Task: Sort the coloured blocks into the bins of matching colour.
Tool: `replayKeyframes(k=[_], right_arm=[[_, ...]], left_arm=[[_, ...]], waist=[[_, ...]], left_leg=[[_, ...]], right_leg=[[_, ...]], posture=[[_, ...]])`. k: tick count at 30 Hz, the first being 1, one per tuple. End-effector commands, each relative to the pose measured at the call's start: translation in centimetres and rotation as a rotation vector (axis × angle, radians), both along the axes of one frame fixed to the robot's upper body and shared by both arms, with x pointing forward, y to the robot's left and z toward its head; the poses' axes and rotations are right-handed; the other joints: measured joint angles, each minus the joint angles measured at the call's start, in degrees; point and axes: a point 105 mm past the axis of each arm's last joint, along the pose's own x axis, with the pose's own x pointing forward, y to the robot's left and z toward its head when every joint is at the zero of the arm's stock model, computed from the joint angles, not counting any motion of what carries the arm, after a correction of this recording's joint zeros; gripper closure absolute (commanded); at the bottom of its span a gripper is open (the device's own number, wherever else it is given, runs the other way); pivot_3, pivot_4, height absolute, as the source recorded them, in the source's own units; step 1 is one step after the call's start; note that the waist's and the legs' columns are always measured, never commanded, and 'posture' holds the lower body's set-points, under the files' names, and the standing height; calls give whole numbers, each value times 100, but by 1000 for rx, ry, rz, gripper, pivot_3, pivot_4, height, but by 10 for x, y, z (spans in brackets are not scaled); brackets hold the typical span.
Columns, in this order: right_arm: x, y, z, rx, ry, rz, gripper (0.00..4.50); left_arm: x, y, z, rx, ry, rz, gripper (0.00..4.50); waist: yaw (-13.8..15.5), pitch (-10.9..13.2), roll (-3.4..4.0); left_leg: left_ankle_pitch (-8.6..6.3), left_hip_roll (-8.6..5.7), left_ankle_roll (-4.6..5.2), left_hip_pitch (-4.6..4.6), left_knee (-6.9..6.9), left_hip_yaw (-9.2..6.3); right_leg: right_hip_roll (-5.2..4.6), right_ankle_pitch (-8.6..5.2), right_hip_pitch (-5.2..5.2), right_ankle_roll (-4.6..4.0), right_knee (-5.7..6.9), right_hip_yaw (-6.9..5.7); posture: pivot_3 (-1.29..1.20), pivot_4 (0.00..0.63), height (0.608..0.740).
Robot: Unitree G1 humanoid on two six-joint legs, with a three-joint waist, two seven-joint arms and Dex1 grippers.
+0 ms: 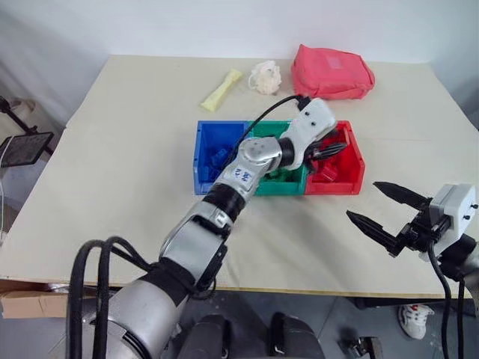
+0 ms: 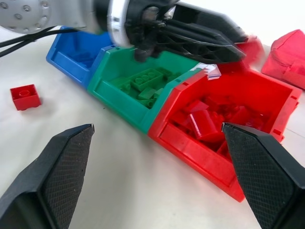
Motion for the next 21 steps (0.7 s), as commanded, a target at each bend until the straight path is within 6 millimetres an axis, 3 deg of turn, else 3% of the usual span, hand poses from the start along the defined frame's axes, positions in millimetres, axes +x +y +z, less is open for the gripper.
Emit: replayKeyframes(k=[1,5,9,11,16,21], right_arm=[[-9,-1,12,-2,-60,-15,0],[-7,-1,12,-6,-49,1,0],[0,0,12,-16,-42,34,0],[6,2,13,-26,-36,70,0],[14,5,11,-46,-16,138,0],[21,8,9,-79,-3,235,0]], left_arm=[[-7,-5,11,-50,-24,-56,1327],[-2,13,16,-82,-3,-60,103],[-1,29,19,-74,-12,-82,48],[-5,53,17,-54,-24,-118,48],[-26,98,-5,36,1,-160,48],[-62,147,-27,98,68,-193,48]], waist=[[-4,0,0],[-13,0,0],[-39,0,1],[-75,-1,2],[-189,-2,5],[-223,-3,5]], left_leg=[[0,0,0,-1,0,0],[1,-1,2,-1,2,3],[1,0,2,-1,2,2],[1,0,2,0,4,3],[1,9,-1,13,-3,-6],[1,4,-1,11,6,-13]], right_leg=[[0,0,-3,0,1,0],[0,0,-2,0,0,3],[1,0,-3,0,4,4],[0,0,-2,0,4,5],[6,0,-4,-1,25,5],[1,0,-1,0,25,15]], posture=[[0,150,740],[0,150,740],[0,150,740],[0,150,740],[0,150,740],[0,150,740]])
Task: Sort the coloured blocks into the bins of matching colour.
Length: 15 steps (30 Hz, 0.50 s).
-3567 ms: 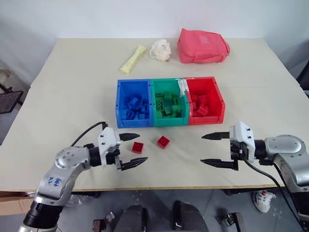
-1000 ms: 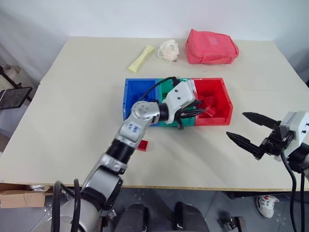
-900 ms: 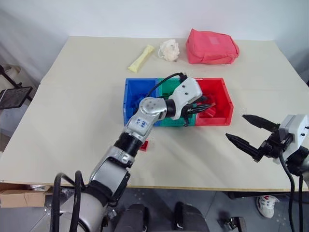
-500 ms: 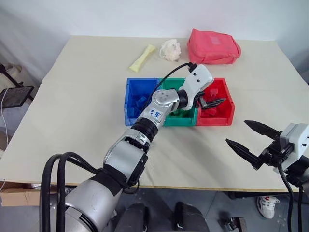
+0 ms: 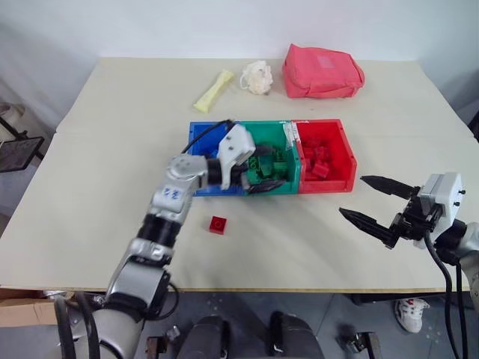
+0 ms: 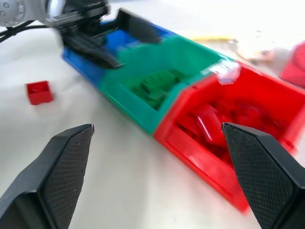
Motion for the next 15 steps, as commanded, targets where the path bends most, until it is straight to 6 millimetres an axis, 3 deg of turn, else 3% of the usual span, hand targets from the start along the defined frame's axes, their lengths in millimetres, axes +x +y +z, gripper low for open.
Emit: replayKeyframes(k=[1,6,11,15], right_arm=[[0,0,3,-33,-10,70,0],[-5,2,-9,-97,60,214,0],[-1,3,-9,-140,89,301,0],[3,6,-9,-147,98,335,0]], left_arm=[[-27,17,9,3,-3,-48,48],[-46,58,-9,67,80,33,48],[-64,114,-29,190,180,181,48],[-77,138,-37,220,214,233,48]], waist=[[-4,0,0],[17,0,1],[-87,-1,2],[-70,-1,2]], left_leg=[[0,0,0,0,-1,-6],[0,-2,-1,1,3,-17],[-3,5,-5,5,-5,-18],[-5,11,-9,7,-3,-19]], right_leg=[[-1,0,1,0,1,0],[-4,0,8,0,-1,6],[0,-1,8,-2,-4,23],[-3,-3,10,-6,-6,34]], posture=[[0,150,740],[0,150,740],[0,150,740],[0,150,740]])
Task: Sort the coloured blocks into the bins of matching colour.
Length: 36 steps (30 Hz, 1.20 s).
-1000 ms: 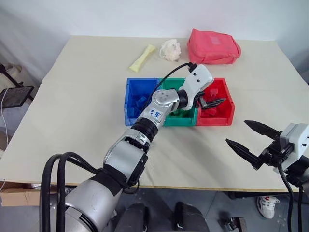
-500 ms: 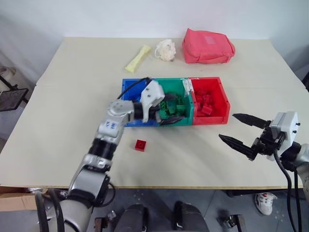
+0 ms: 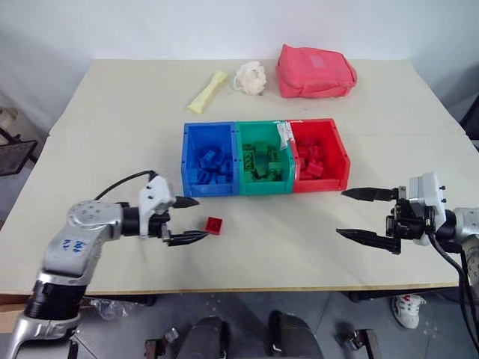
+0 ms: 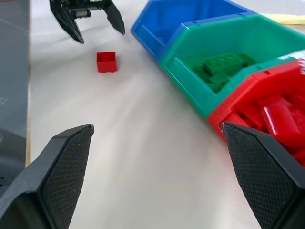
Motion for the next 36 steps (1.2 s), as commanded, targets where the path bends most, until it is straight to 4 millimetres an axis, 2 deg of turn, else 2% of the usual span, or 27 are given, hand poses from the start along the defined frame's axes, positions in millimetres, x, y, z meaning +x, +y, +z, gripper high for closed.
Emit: replayKeyframes(k=[1,4,9,13,18,22,24,26,29,35,36], right_arm=[[2,4,5,-15,-19,44,0],[6,9,5,-22,-8,80,0],[7,10,6,-22,-8,94,0],[6,14,4,-27,0,107,0],[4,16,3,-16,-1,97,0],[2,17,3,-14,-1,87,0],[0,15,4,-14,-4,71,0],[-1,14,4,-17,-7,59,0],[-4,10,6,-20,-9,42,0],[-9,4,9,-19,-22,-3,0],[-9,2,10,-18,-24,-14,0]], left_arm=[[-14,17,7,-5,-37,18,48],[-30,32,5,-89,-59,15,48],[-36,31,7,-117,-96,4,48],[-33,6,0,-106,-172,-6,48],[-28,-16,-16,-100,-205,0,48],[-18,-28,-26,-82,-236,11,48],[-4,-34,-34,-73,-252,44,48],[0,-42,-42,-68,-232,18,48],[6,-47,-50,-53,-233,3,551],[9,-52,-55,-57,-231,-42,2430],[10,-54,-53,-63,-242,-49,2450]], waist=[[12,0,0],[-17,0,0],[30,0,0],[3,-1,2],[3,-2,3],[23,-2,2],[23,-3,5],[36,-3,5],[22,-3,4],[29,-4,5],[38,-4,5]], left_leg=[[0,-1,0,-1,0,-3],[-5,-2,-8,-1,-1,-2],[-7,3,-12,-2,3,-9],[-10,3,-15,0,-1,-4],[-9,4,-16,1,-2,0],[-9,0,-14,1,1,1],[-9,0,-14,1,1,3],[-8,0,-13,2,1,2],[-8,-1,-13,2,0,6],[-8,1,-12,4,3,6],[-7,0,-12,4,4,6]], right_leg=[[-3,0,0,0,-1,1],[-6,0,-2,0,-5,5],[-8,-4,0,-8,-2,-4],[-9,-4,-1,-8,-4,1],[-1,-4,-4,-8,0,-1],[-3,-4,-1,-8,2,-2],[-1,-4,-3,-8,3,-2],[-1,-4,-3,-8,5,-9],[-1,-4,-4,-7,7,-18],[-2,-4,-3,-7,9,-23],[-3,-4,-3,-7,9,-22]], posture=[[0,150,740],[0,150,740],[0,150,740],[0,150,740],[0,150,740],[0,150,740],[0,150,740],[0,150,740],[0,150,740],[0,150,740],[0,150,740]])
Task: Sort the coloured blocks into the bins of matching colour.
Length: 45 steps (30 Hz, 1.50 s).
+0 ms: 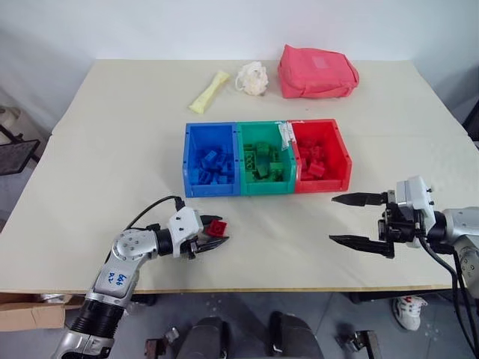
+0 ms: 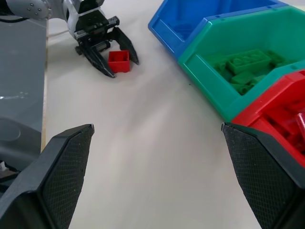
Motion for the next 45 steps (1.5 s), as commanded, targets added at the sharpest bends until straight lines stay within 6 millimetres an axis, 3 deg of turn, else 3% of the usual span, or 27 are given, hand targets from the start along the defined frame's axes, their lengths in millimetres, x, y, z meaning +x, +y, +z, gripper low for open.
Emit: replayKeyframes(k=[1,4,8,12,16,18,22,27,29,35,39,41,45], right_arm=[[-4,-6,15,2,-55,-31,0],[-6,-10,16,13,-61,-63,0],[-5,-23,22,82,-86,-181,0],[-7,-29,27,118,-112,-251,0],[-9,-38,29,135,-142,-333,0],[-11,-38,29,137,-147,-346,0],[-17,-36,26,152,-166,-378,0],[-23,-32,21,169,-170,-410,0],[-26,-31,19,175,-172,-425,0],[-30,-32,18,179,-172,-445,0],[-27,-33,18,175,-168,-436,0],[-23,-32,21,167,-167,-411,0],[-14,-33,22,151,-157,-380,0]], left_arm=[[2,-7,2,-11,-21,-32,2450],[2,-24,15,-61,-44,-75,2450],[16,-63,53,-201,-117,-79,2450],[29,-83,68,-220,-132,-79,2450],[42,-119,86,-258,-144,-144,2450],[49,-133,93,-263,-153,-160,2450],[62,-180,118,-286,-180,-241,2450],[76,-216,131,-277,-179,-225,2450],[79,-227,138,-280,-165,-212,1683],[84,-222,143,-299,-182,-199,19],[90,-212,149,-310,-206,-176,19],[86,-195,156,-335,-238,-220,19],[79,-155,146,-310,-218,-265,19]], waist=[[11,0,0],[22,0,0],[117,1,-1],[135,-1,-3],[158,-1,-3],[202,0,-5],[261,3,-8],[279,6,-14],[282,6,-14],[244,6,-14],[248,6,-14],[235,6,-14],[127,3,-9]], left_leg=[[0,0,0,0,1,0],[0,-2,1,-1,1,-1],[2,-3,4,-5,5,0],[4,-7,7,-2,4,7],[5,-7,9,-4,3,11],[9,-15,16,-6,4,10],[12,-22,22,-13,4,13],[14,-26,26,-16,-3,24],[15,-25,28,-21,-3,23],[16,-22,29,-21,-7,28],[16,-23,29,-21,-6,28],[16,-24,30,-21,-3,28],[15,-19,28,-16,-7,25]], right_leg=[[-1,0,1,0,0,1],[-2,0,1,1,-1,3],[0,2,1,3,0,2],[1,4,1,8,0,-3],[5,4,1,8,-1,-13],[1,7,2,12,-4,-14],[1,9,2,16,-14,-15],[-1,10,0,19,-26,-15],[0,10,-2,19,-31,-19],[-1,10,-7,19,-29,-16],[-1,10,-7,19,-29,-15],[-2,10,-6,19,-30,-15],[1,10,-10,19,-16,-13]], posture=[[0,150,740],[0,150,740],[0,150,740],[0,150,740],[0,150,740],[0,150,740],[0,150,740],[0,150,740],[0,150,740],[0,150,740],[0,150,740],[0,150,740],[0,150,740]])
